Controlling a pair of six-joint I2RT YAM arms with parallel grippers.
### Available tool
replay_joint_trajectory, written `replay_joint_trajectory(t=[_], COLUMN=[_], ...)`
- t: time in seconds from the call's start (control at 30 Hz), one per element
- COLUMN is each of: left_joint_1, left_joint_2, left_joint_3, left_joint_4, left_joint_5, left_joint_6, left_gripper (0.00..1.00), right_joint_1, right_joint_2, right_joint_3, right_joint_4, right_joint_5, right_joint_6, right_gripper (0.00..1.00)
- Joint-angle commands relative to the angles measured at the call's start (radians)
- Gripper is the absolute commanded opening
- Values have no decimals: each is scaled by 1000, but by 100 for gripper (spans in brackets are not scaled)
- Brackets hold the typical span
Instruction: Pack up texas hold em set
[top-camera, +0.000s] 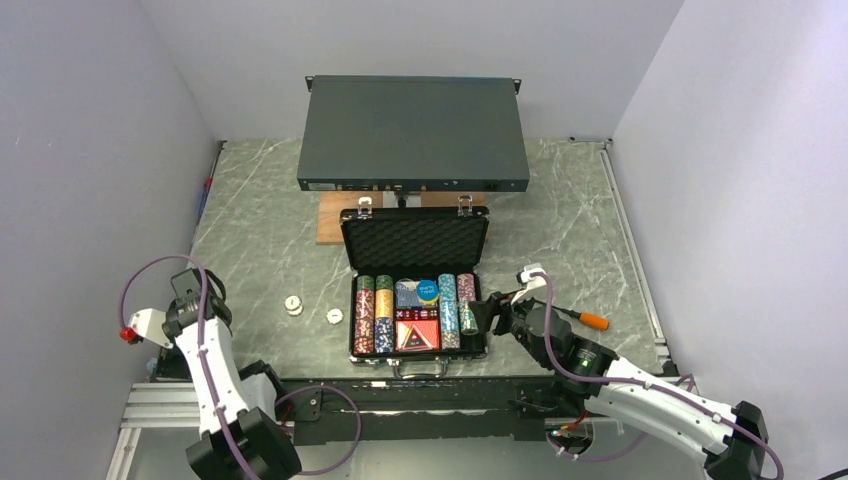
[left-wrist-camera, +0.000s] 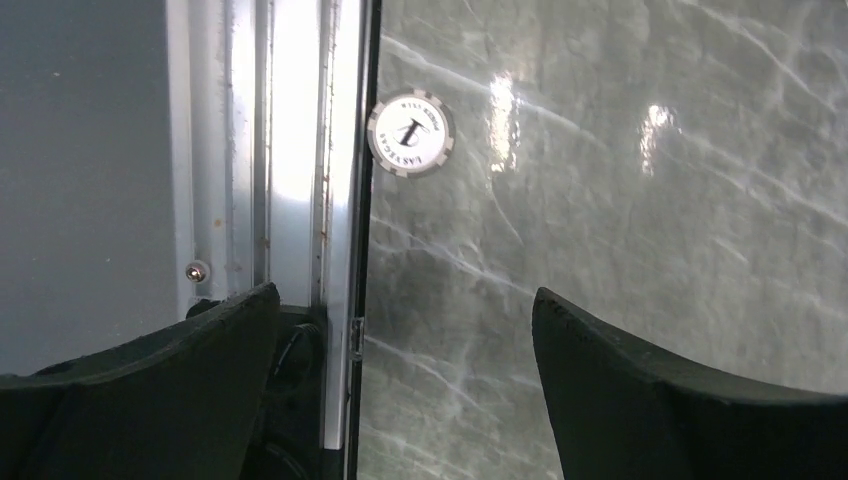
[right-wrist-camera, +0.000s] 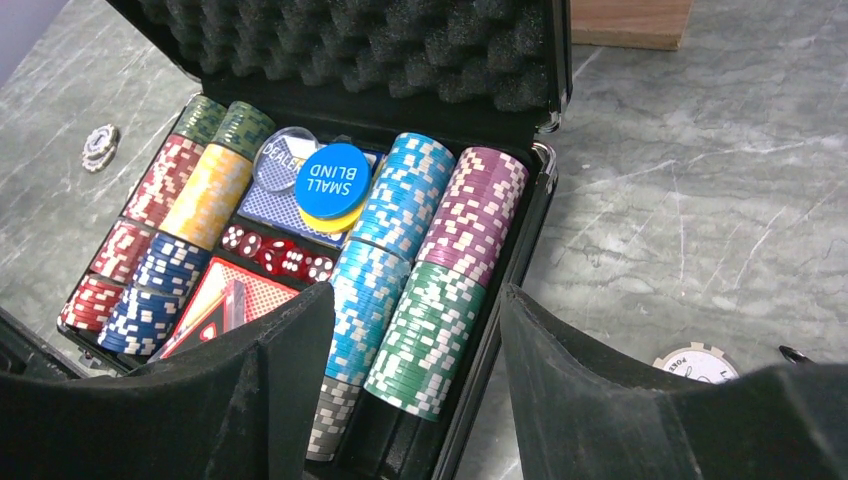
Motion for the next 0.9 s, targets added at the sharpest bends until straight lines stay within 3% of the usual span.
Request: replay_joint_trajectory(t=[0.0, 0.27, 0.33, 0.47, 0.57, 0.7, 0.87], left_joint_1=[13, 115, 147, 201, 231, 245, 258], left_joint_2=[18, 10, 7, -23, -29, 27, 110], left_joint_3=[-22, -127, -131, -164, -189, -184, -147], left_joint_4=[62, 222, 281, 421, 490, 505, 481], left_joint_5=[-122, -103, -80, -24, 17, 18, 3], left_joint_6=[-77, -95, -28, 91, 127, 136, 116], left_gripper=[98, 97, 99, 83, 77, 72, 77], right_joint_1=[2, 2, 2, 2, 2, 2, 1], right_joint_2=[-2, 5, 12, 22, 32, 39, 30], right_joint_3=[31, 31, 32, 31, 33, 35, 34], right_joint_4=[52, 52, 52, 74, 81, 82, 78], right_joint_5=[-11, -24, -25, -29, -29, -27, -23], right_joint_6=[-13, -16, -16, -19, -18, -18, -15], right_gripper=[64, 63, 63, 63, 63, 64, 64])
